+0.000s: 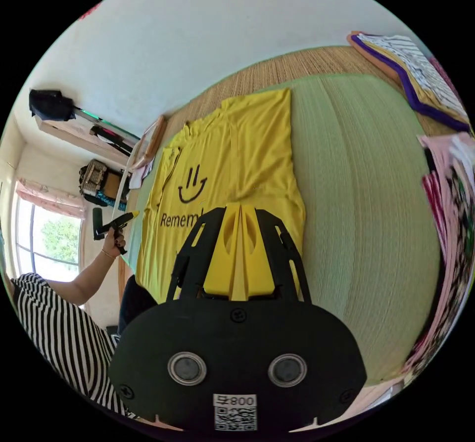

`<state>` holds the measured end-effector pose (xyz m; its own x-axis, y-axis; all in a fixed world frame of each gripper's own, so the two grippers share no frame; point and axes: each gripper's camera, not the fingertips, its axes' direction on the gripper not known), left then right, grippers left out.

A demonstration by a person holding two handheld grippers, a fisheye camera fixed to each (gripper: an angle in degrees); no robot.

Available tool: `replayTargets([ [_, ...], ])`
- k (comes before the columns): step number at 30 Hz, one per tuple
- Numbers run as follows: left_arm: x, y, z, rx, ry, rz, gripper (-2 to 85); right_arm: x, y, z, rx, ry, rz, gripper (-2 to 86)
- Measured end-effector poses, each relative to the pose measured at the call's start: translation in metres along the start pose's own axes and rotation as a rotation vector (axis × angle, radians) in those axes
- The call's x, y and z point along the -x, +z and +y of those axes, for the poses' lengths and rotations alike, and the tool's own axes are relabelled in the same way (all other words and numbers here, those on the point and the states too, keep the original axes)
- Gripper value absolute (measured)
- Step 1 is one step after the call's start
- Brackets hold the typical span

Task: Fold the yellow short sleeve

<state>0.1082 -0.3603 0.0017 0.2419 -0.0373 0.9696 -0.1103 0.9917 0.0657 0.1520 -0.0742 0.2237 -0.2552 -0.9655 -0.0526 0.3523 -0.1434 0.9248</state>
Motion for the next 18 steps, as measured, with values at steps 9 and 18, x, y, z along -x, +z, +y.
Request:
replayTargets([
  [9,0.022,-0.025,0.195,0.03,-0.11,0.091,0.9,-0.019,-0.034,0.169,-0.033,0.158,-0.112,0.2],
  [18,0.029,-0.035,0.353,0.003,-0.192,0.123,2.3,-0.013,-0.035,0.278,-0.025,0.181,-0.14,0.8],
])
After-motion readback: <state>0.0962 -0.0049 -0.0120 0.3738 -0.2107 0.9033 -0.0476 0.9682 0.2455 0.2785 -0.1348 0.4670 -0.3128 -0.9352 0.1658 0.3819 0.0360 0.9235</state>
